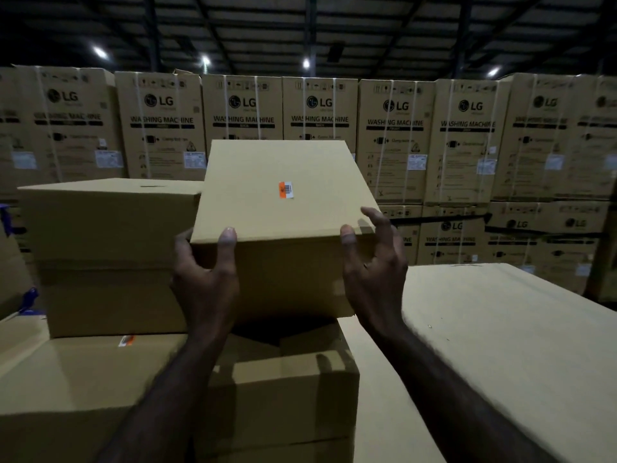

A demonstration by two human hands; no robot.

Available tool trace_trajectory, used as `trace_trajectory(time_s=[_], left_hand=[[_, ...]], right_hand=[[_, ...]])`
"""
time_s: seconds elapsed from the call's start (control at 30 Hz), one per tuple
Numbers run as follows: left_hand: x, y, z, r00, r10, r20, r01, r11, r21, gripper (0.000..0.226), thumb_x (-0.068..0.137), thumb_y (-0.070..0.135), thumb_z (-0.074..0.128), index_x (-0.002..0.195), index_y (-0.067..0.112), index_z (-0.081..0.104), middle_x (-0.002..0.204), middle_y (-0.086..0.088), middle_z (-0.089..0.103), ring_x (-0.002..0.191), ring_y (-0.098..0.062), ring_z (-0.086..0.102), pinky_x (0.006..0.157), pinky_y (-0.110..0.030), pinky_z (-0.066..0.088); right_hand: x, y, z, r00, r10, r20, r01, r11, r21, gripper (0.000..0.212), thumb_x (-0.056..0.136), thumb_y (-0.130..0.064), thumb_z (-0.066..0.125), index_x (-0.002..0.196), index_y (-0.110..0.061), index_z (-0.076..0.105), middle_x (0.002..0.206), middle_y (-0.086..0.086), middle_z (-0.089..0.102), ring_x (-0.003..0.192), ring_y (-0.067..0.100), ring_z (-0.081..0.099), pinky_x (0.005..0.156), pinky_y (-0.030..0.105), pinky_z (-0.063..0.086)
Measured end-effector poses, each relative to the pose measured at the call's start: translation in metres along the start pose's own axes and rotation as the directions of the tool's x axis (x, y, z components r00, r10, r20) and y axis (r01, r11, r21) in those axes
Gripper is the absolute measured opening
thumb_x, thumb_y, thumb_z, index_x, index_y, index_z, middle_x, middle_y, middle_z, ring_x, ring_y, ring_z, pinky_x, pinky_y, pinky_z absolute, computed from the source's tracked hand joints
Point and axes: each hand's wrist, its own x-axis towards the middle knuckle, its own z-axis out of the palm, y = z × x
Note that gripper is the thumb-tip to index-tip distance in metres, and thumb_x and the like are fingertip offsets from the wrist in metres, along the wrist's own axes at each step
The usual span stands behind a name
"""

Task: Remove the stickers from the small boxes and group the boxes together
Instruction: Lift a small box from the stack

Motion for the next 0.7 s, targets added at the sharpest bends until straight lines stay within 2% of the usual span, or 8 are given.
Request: trace_trajectory(time_s=[0.07, 0.13, 0.23, 0.33, 0.43, 0.57, 0.7], left_hand=[[-0.011, 0.004, 0.007, 1.000, -0.003, 0.000, 0.003, 0.999, -0.043, 0.046, 0.090, 0.041, 0.062, 0.126, 0.016, 0.050, 0.112, 0.002, 0.060, 0.100, -0.013, 0.060, 0.074, -0.023, 0.051], [-0.022, 0.008, 0.018, 1.000, -0.008, 0.000, 0.008, 0.997, -0.077, 0.048, 0.087, 0.049, 0.062, 0.124, 0.021, 0.050, 0.113, 0.002, 0.061, 0.102, -0.014, 0.061, 0.080, -0.034, 0.055], [-0.037, 0.022, 0.039, 1.000, -0.003, 0.002, 0.003, 0.996, -0.091, 0.048, 0.088, 0.045, 0.063, 0.125, 0.016, 0.050, 0.111, 0.002, 0.061, 0.099, -0.010, 0.060, 0.084, -0.037, 0.056], [-0.054, 0.040, 0.068, 1.000, 0.010, 0.028, -0.007, 0.995, -0.099, 0.050, 0.090, 0.040, 0.063, 0.128, 0.011, 0.049, 0.115, -0.002, 0.063, 0.105, -0.015, 0.061, 0.087, -0.038, 0.055], [-0.075, 0.058, 0.101, 0.999, 0.020, 0.049, -0.016, 0.996, -0.083, 0.051, 0.090, 0.041, 0.062, 0.128, 0.011, 0.049, 0.115, -0.002, 0.063, 0.104, -0.017, 0.061, 0.087, -0.036, 0.054], [-0.115, 0.080, 0.150, 0.998, 0.026, 0.060, -0.020, 0.996, -0.086, 0.050, 0.089, 0.043, 0.063, 0.125, 0.012, 0.052, 0.111, 0.003, 0.063, 0.100, -0.012, 0.061, 0.085, -0.026, 0.050], [-0.168, 0.095, 0.200, 0.998, -0.002, 0.068, 0.007, 0.997, -0.076, 0.048, 0.088, 0.044, 0.062, 0.125, 0.015, 0.052, 0.108, 0.007, 0.062, 0.096, -0.008, 0.059, 0.078, -0.017, 0.045]], right_hand=[[0.004, 0.005, -0.010, 1.000, -0.015, -0.012, 0.015, 1.000, -0.012, 0.044, 0.090, -0.045, 0.053, 0.129, -0.025, 0.055, 0.134, 0.008, 0.048, 0.114, 0.013, 0.050, 0.085, 0.018, 0.046], [0.009, 0.011, -0.024, 0.999, -0.020, -0.031, 0.020, 1.000, -0.014, 0.041, 0.090, -0.042, 0.057, 0.127, -0.024, 0.057, 0.135, 0.011, 0.047, 0.119, 0.020, 0.052, 0.091, 0.030, 0.051], [0.022, 0.021, -0.047, 0.997, -0.035, -0.067, 0.033, 0.999, -0.032, 0.042, 0.089, -0.040, 0.058, 0.126, -0.021, 0.058, 0.135, 0.012, 0.047, 0.121, 0.022, 0.052, 0.095, 0.034, 0.050], [0.038, 0.037, -0.076, 0.994, -0.035, -0.106, 0.029, 0.998, -0.055, 0.041, 0.089, -0.041, 0.058, 0.126, -0.022, 0.059, 0.134, 0.011, 0.048, 0.121, 0.021, 0.051, 0.096, 0.036, 0.049], [0.052, 0.058, -0.112, 0.990, -0.033, -0.141, 0.021, 0.996, -0.085, 0.038, 0.090, -0.038, 0.060, 0.125, -0.022, 0.060, 0.132, 0.011, 0.050, 0.119, 0.021, 0.052, 0.094, 0.030, 0.046], [0.069, 0.090, -0.169, 0.986, -0.018, -0.167, 0.003, 0.996, -0.093, 0.036, 0.091, -0.035, 0.062, 0.125, -0.021, 0.060, 0.130, 0.009, 0.051, 0.116, 0.018, 0.053, 0.091, 0.023, 0.041], [0.082, 0.130, -0.229, 0.989, 0.008, -0.147, -0.024, 0.994, -0.110, 0.039, 0.089, -0.042, 0.060, 0.124, -0.026, 0.060, 0.128, 0.009, 0.052, 0.117, 0.022, 0.054, 0.094, 0.036, 0.049]])
